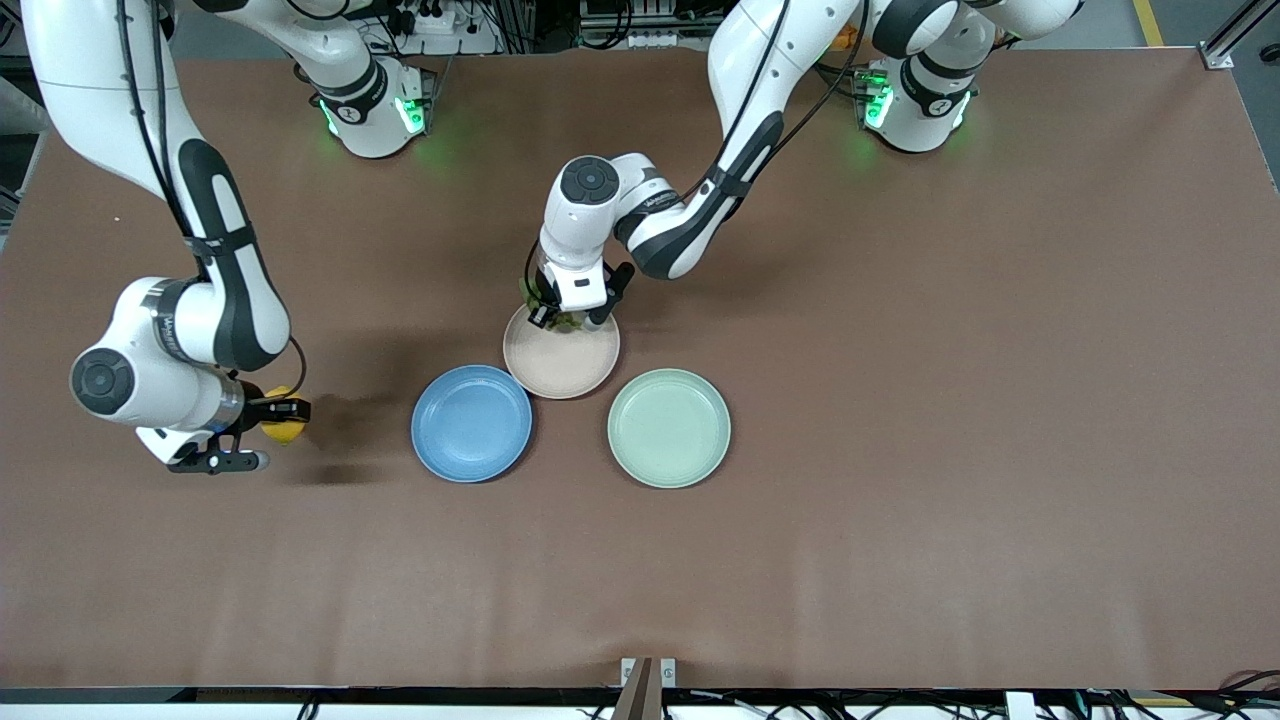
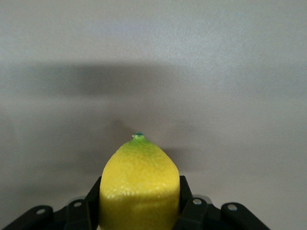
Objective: Pick lemon and lettuce from blue and beige plates
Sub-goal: 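Lift the lemon with the right gripper while the left gripper lifts lettuce, then lower the lemon beside the blue plate while the left gripper carries lettuce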
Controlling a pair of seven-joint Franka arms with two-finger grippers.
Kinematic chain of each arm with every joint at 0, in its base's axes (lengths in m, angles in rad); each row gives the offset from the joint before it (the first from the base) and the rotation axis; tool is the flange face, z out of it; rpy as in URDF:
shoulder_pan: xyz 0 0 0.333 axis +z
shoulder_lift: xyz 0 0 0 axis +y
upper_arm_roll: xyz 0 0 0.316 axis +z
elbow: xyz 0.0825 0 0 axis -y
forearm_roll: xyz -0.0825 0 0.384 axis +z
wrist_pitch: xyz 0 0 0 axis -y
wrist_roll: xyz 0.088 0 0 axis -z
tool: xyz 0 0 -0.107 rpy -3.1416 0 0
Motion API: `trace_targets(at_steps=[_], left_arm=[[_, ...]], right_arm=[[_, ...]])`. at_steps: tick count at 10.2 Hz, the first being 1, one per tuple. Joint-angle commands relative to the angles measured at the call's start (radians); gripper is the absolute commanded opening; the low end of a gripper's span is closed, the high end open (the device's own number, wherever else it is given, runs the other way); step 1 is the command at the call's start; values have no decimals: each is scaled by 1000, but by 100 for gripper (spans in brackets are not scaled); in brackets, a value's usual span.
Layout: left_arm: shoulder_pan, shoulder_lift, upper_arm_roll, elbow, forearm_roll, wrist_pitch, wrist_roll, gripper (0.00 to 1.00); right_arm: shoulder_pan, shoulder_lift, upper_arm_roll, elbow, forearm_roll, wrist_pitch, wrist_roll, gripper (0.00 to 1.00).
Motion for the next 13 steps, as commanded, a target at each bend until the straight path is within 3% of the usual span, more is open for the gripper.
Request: trace_targets(at_steps=[1,8,9,10,11,13], left_arm=[[14,-33,17,-14,20,-63,10,0],[100,-136,17,-49,77,-254,11,0],[111,-160,16,-81,77,-255,11,0],[120,-189,17,-118,77,-254,13,0],[135,-208,16,-138,77,-255,13,0],[158,-233,17,-160,79,-254,14,0]], right_arm=[[-5,-14,9,-76,-10,103,-20,39],[-5,0,11,-107,-8,179,-23,41],[-3,0,13,-106,-7,177,-23,51],[-3,0,13,-104,-4,174,-20,85],[-6,0,13,-103,-2,170,-19,100],[-3,-5,13,-95,-2,156,-17,100]])
